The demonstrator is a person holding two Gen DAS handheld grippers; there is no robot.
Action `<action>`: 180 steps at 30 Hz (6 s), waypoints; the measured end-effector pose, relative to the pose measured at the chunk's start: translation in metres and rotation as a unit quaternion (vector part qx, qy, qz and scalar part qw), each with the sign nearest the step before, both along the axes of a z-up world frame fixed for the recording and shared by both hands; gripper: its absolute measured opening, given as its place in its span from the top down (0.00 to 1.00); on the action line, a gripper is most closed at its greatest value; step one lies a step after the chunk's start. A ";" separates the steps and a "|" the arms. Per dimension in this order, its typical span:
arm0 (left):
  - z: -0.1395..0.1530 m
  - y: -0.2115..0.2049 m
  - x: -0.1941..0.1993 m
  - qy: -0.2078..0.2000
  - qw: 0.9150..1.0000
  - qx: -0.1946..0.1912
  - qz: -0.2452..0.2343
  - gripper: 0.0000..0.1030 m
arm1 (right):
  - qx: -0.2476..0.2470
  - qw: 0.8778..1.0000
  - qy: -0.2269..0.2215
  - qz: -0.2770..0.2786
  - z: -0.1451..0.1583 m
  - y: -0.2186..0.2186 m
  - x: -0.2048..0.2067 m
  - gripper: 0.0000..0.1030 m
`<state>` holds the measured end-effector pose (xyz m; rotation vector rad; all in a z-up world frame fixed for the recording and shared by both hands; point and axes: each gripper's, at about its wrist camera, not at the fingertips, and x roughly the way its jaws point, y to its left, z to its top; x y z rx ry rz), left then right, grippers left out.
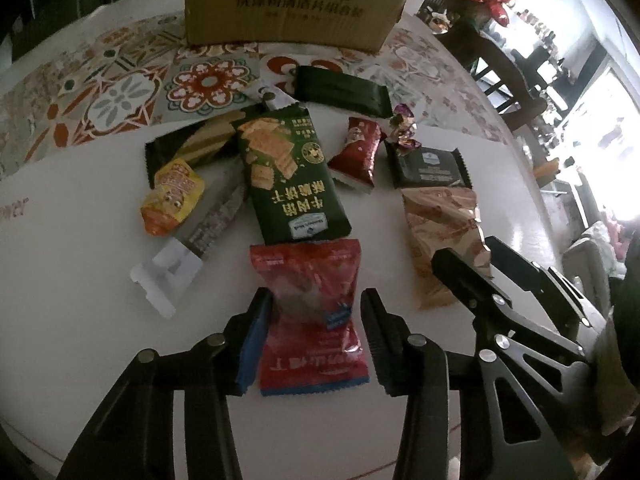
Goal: Organize snacks
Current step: 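Grasp the red snack packet with the left tool while the right tool grasps the gold biscuit bag, then carry the red packet and gold bag over the cardboard box with both tools, then open both tools to drop the packets into the box, then grasp the yellow candy with the left tool while the right tool grasps the green cracker packet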
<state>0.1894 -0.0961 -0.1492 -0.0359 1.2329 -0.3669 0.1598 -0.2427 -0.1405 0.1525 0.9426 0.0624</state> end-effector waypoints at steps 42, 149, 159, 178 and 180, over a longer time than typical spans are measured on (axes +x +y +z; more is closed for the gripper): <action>0.128 0.023 0.011 -0.217 0.976 0.008 -0.004 0.66 | -0.008 0.991 -0.131 0.040 0.103 0.025 0.008 0.62; 0.139 0.078 -0.002 -0.364 0.925 0.096 -0.051 0.16 | -0.096 0.975 -0.189 0.060 0.123 0.080 0.031 0.35; 0.107 0.083 -0.017 -0.345 0.932 0.087 -0.070 0.18 | -0.088 0.982 -0.150 0.078 0.088 0.089 0.010 0.35; 0.038 0.079 0.013 -0.231 0.968 0.042 -0.094 0.45 | -0.065 0.989 -0.086 0.104 0.029 0.099 0.026 0.35; 0.033 0.078 0.017 -0.221 0.970 0.039 -0.092 0.50 | -0.060 0.990 -0.080 0.103 0.024 0.098 0.029 0.35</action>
